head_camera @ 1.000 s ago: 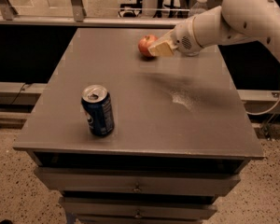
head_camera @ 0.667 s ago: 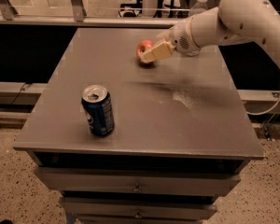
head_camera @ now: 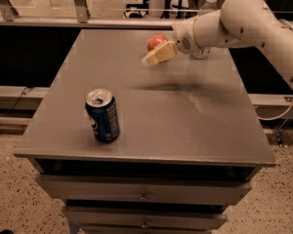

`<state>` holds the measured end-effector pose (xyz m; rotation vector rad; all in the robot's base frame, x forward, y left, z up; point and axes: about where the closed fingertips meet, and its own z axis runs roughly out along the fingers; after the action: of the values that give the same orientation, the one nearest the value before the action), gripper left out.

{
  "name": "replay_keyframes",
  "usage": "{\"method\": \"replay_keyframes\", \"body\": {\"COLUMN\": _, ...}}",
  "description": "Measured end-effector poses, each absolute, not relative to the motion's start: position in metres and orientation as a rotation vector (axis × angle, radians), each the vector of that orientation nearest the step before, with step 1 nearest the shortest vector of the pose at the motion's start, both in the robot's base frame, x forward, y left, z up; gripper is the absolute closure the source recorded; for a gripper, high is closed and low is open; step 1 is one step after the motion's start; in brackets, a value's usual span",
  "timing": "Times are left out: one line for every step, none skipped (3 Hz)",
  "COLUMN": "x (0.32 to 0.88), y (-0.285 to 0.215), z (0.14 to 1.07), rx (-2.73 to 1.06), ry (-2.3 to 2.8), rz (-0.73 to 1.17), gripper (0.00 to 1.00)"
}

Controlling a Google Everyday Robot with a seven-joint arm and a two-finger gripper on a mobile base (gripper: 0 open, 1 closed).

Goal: Move apple near pepsi can

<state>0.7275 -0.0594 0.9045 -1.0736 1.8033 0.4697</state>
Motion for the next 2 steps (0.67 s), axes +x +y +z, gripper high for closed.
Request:
{"method": "replay_keyframes", "body": {"x": 0.739, "y": -0.050, "z": 0.895, "rx": -1.075, "ry": 1.786, "rz": 0.477, "gripper": 0.00}}
{"method": "replay_keyframes", "body": {"x": 0.754, "y": -0.051, "z": 0.885, "rx": -1.057, "ry": 1.792, "rz": 0.468, "gripper": 0.00}}
